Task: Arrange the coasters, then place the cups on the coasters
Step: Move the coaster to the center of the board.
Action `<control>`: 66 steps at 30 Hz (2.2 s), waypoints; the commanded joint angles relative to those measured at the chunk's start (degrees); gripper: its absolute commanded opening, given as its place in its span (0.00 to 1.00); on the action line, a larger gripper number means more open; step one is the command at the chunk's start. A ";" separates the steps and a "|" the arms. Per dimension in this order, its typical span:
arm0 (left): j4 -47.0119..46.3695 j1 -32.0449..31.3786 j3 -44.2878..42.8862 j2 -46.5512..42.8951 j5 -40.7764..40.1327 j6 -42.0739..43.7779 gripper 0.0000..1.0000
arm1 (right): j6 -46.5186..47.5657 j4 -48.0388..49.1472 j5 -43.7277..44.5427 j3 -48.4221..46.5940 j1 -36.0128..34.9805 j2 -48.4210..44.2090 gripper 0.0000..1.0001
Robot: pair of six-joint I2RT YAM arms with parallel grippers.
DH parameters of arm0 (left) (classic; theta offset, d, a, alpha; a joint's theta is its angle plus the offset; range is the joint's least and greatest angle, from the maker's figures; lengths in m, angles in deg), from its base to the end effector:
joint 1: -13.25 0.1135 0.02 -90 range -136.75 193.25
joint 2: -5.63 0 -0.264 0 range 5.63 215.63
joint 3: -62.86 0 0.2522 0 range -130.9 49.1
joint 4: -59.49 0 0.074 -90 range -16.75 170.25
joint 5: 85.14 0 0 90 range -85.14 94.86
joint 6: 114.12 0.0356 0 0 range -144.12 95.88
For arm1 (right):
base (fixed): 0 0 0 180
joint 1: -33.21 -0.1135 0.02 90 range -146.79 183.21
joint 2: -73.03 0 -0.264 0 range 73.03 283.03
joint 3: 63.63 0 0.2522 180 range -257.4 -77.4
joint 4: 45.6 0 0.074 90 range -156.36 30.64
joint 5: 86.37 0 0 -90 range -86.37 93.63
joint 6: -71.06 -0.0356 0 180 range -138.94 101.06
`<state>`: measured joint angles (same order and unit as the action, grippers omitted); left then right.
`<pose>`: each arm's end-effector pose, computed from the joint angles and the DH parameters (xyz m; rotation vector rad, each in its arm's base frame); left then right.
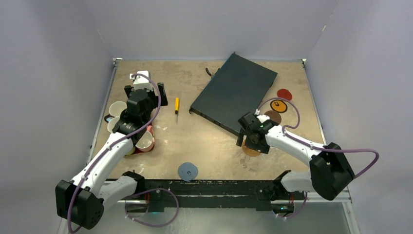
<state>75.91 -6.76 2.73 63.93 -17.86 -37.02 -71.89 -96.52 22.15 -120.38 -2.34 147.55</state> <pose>0.2272 -0.0681 0.3193 -0.1659 1.7979 -0.0469 0.1928 0.1239 0.1906 0.4818 2.6103 0.0385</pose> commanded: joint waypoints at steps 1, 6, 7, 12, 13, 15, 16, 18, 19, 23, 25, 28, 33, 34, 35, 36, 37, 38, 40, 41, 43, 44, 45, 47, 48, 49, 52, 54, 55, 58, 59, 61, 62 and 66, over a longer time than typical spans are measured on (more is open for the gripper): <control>-1.78 -0.29 -0.46 -0.04 0.53 -0.72 0.98 | -3.05 -0.38 0.42 1.32 0.22 0.62 0.98; -1.81 -0.30 -0.45 0.01 0.48 -0.63 0.98 | -3.50 0.17 0.30 2.19 0.22 0.70 0.98; -1.82 -0.30 -0.47 0.05 0.48 -0.63 0.98 | -3.71 0.17 0.29 2.39 0.22 0.61 0.98; -1.78 -0.36 -0.48 0.14 0.48 -0.63 0.98 | -4.63 1.90 -0.44 4.14 0.17 0.56 0.98; -1.84 -0.31 -0.48 0.14 0.48 -0.63 0.98 | -4.75 2.17 -0.50 4.21 0.20 0.68 0.98; -1.79 -0.29 -0.48 0.20 0.42 -0.63 0.98 | -4.84 2.68 -0.41 4.19 0.22 0.94 0.98; -1.80 -0.29 -0.48 0.21 0.44 -0.63 0.98 | -4.77 2.90 -0.40 4.22 0.22 1.07 0.98; -1.80 -0.29 -0.45 0.23 0.48 -0.63 0.98 | -4.77 3.37 -0.31 4.22 0.22 1.41 0.98; -1.81 -0.31 -0.46 0.23 0.48 -0.67 0.98 | -4.73 3.61 -0.32 4.18 0.22 1.60 0.98; -1.74 -0.30 -0.48 0.22 0.40 -0.63 0.98 | -4.68 4.75 -0.42 4.55 0.20 2.71 0.98; -1.77 -0.29 -0.48 0.15 0.31 -0.63 0.98 | -4.62 4.92 -0.06 4.46 0.22 3.34 0.98; -1.72 -0.31 -0.47 0.23 0.31 -0.63 0.98 | -4.67 4.70 0.65 4.51 0.22 3.93 0.98; -1.76 -0.35 -0.48 0.23 0.31 -0.63 0.98 | -4.84 4.64 1.58 5.09 0.22 3.92 0.98; -1.72 -0.30 -0.48 0.23 0.31 -0.64 0.98 | -4.88 4.68 1.74 5.02 0.22 4.03 0.98; -1.69 -0.32 -0.47 0.23 0.30 -0.63 0.98 | -4.86 4.67 1.97 4.92 0.22 4.12 0.98; -1.71 -0.30 -0.47 0.24 0.31 -0.63 0.98 | -4.88 4.52 2.14 4.77 0.22 4.26 0.98; -1.77 -0.29 -0.48 0.23 0.32 -0.65 0.98 | -4.84 4.47 2.35 4.55 0.22 4.35 0.98; -1.70 -0.31 -0.45 0.28 0.38 -0.64 0.98 | -4.75 4.24 2.58 4.31 0.22 4.40 0.98; -1.73 -0.30 -0.44 0.29 0.31 -0.63 0.98 | -4.67 3.77 2.99 3.67 0.16 4.34 0.98; -1.72 -0.32 -0.43 0.35 0.31 -0.63 0.98 | -4.62 3.60 3.16 3.43 0.18 4.24 0.98; -1.69 -0.29 -0.46 0.36 0.31 -0.65 0.98 | -4.58 3.36 3.13 3.00 0.22 3.94 0.98; -1.72 -0.29 -0.47 0.35 0.31 -0.63 0.98 | -4.46 3.33 2.98 2.84 0.22 3.82 0.98; -1.70 -0.34 -0.48 0.35 0.31 -0.63 0.98 | -4.47 3.29 2.82 2.74 0.22 3.72 0.98; -1.71 -0.36 -0.48 0.41 0.24 -0.63 0.98 | -4.53 3.12 2.54 2.77 0.21 3.41 0.98; -1.70 -0.30 -0.42 0.36 0.28 -0.63 0.98 | -4.72 2.96 2.58 2.87 0.22 3.25 0.98; -1.70 -0.29 -0.45 0.40 0.30 -0.63 0.98 | -4.83 2.71 2.57 2.89 0.24 3.00 0.98; -1.70 -0.29 -0.47 0.41 0.41 -0.63 0.98 | -5.12 2.54 3.43 3.17 0.19 1.69 0.98; -1.70 -0.29 -0.48 0.40 0.47 -0.72 0.98 | -5.27 2.41 3.60 3.30 0.22 0.54 0.98; -1.71 -0.31 -0.47 0.43 0.48 -0.72 0.98 | -5.43 2.30 3.54 3.44 0.22 0.03 0.98; -1.69 -0.29 -0.47 0.40 0.59 -0.72 0.98 | -5.47 1.83 3.54 3.47 0.15 -0.81 0.98; -1.70 -0.29 -0.43 0.39 0.57 -0.72 0.98 | -5.44 1.58 3.54 3.41 0.13 -0.85 0.98; -1.70 -0.30 -0.46 0.32 0.58 -0.72 0.98 | -5.50 1.19 3.49 3.39 0.06 -1.06 0.98; -1.69 -0.29 -0.47 0.32 0.57 -0.73 0.98 | -5.45 1.07 3.45 3.39 -0.03 -1.23 0.98; -1.74 -0.29 -0.48 0.41 0.66 -0.81 0.98 | -5.48 1.42 2.96 4.36 -0.22 -1.53 0.98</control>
<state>75.91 -6.76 2.73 64.24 -17.86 -37.02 -75.98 -93.42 23.68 -116.55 -2.41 147.11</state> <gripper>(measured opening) 0.977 0.977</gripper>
